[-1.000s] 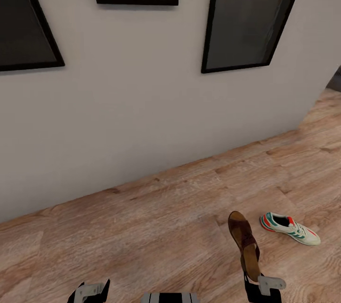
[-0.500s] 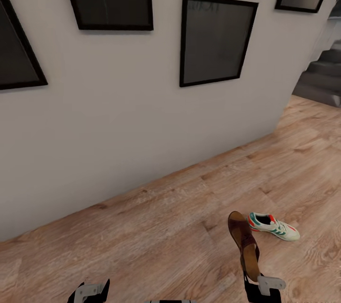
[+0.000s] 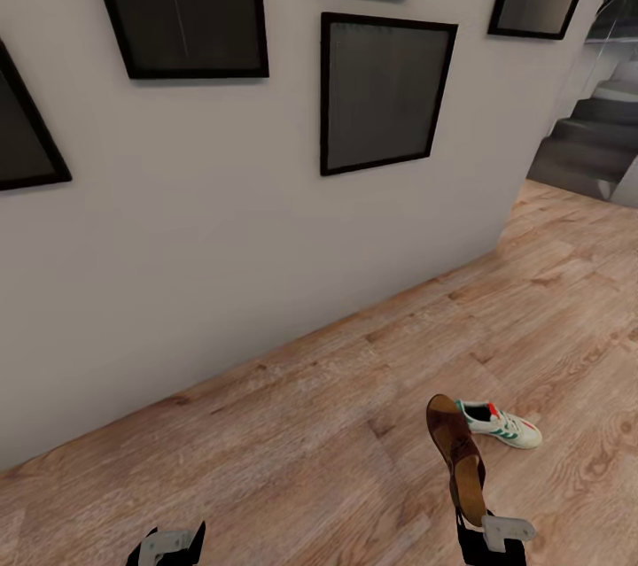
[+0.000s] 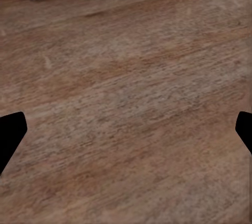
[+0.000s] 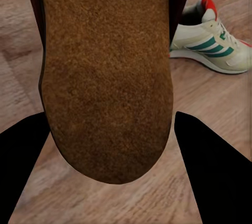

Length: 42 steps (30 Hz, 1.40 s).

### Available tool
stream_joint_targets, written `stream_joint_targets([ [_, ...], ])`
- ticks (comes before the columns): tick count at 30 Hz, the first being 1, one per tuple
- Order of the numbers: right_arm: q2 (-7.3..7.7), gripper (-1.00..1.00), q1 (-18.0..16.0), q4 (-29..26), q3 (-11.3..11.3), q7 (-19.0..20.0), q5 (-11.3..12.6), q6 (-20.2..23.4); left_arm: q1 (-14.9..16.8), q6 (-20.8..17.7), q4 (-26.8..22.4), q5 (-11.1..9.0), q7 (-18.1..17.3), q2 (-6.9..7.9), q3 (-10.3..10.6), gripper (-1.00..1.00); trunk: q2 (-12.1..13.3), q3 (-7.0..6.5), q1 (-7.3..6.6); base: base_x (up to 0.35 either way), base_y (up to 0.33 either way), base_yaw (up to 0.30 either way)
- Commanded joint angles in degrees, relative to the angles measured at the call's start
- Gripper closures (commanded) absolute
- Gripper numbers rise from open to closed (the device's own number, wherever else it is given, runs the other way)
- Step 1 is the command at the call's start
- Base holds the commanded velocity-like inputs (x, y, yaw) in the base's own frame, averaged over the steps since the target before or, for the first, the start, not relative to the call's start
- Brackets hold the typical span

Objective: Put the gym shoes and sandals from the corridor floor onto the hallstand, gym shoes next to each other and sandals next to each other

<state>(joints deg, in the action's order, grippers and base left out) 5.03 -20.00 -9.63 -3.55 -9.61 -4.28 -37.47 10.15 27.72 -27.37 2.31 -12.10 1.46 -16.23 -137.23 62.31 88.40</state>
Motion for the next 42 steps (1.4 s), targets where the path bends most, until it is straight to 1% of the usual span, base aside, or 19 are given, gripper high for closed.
stream_joint_targets([
  [1,-0.02,1.00,-0.03,0.05,-0.33,-0.14,-0.44,-0.15,0.04,0.15,0.04,0.24,-0.50,-0.05,-0.47,-1.00,0.40,-0.14,-0.24,0.000,0.000,-0.063],
  [7,-0.02,1.00,-0.04,0.05,-0.35,-0.14,-0.43,-0.15,0.04,0.15,0.04,0.24,-0.54,-0.05,-0.44,-1.00,2.81,-1.24,-1.55,0.000,0.000,-0.195],
  [42,-0.02,1.00,-0.04,0.05,-0.41,-0.14,-0.38,-0.15,0.04,0.06,0.04,0.82,-0.64,-0.22,-0.24,-1.00,2.81,-2.30,-1.55,0.000,0.000,-0.277],
])
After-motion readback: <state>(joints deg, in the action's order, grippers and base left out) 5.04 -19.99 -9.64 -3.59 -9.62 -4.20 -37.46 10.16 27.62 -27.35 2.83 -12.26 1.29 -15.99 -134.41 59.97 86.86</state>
